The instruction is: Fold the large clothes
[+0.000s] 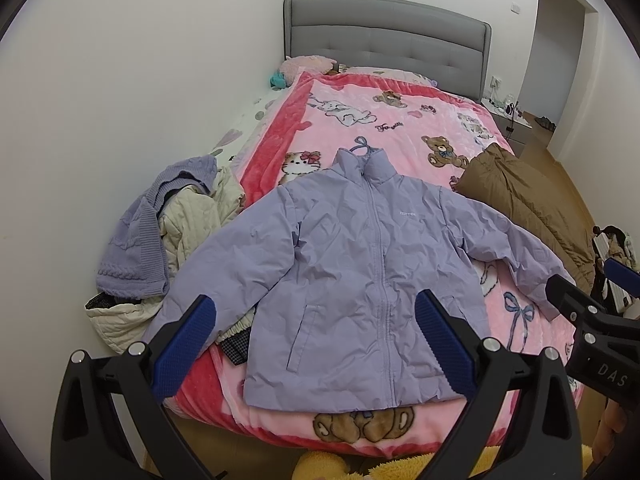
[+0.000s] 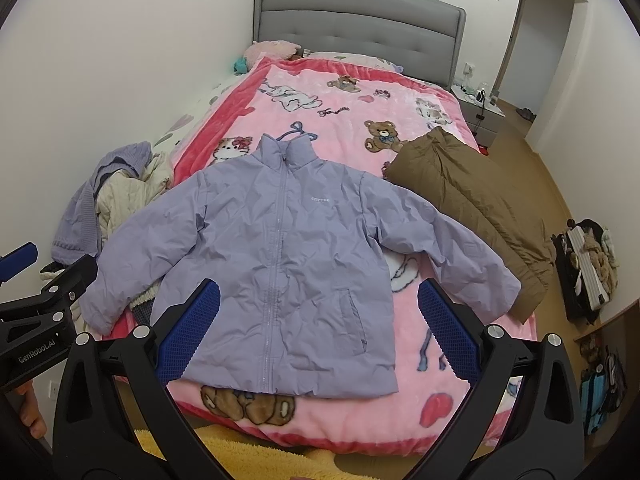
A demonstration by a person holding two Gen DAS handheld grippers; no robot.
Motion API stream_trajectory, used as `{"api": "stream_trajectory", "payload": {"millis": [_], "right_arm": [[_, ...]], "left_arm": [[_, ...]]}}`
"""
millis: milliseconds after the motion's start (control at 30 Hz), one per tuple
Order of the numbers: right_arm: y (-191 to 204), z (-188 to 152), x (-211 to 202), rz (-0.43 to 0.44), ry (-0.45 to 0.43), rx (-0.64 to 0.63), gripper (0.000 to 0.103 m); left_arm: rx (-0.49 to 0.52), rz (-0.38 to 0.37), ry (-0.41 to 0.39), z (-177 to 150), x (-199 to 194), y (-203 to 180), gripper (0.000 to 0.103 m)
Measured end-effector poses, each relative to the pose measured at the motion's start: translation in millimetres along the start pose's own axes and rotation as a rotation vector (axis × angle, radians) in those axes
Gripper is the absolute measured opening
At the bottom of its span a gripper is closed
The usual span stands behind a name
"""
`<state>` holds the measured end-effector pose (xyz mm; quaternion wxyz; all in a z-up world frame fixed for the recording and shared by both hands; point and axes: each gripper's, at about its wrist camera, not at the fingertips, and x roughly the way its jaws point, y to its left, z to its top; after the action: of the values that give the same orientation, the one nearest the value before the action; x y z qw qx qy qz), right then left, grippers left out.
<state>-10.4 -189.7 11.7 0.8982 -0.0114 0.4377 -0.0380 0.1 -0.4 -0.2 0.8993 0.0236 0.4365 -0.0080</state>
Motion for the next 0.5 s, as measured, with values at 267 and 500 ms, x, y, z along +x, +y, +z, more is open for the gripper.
{"api": "stream_trajectory", "payload": {"millis": [267, 500], "right_arm": [[0.7, 0.9, -0.3, 0.001, 0.001, -0.001, 0.095], [2.4, 2.3, -0.6, 0.000, 0.001, -0.002, 0.095]], "left_arm": [[0.002, 0.003, 0.001, -0.1, -0.2, -0.1, 0.098], [0.002, 0.003, 0.002, 0.0, -0.2, -0.2, 0.098]]}}
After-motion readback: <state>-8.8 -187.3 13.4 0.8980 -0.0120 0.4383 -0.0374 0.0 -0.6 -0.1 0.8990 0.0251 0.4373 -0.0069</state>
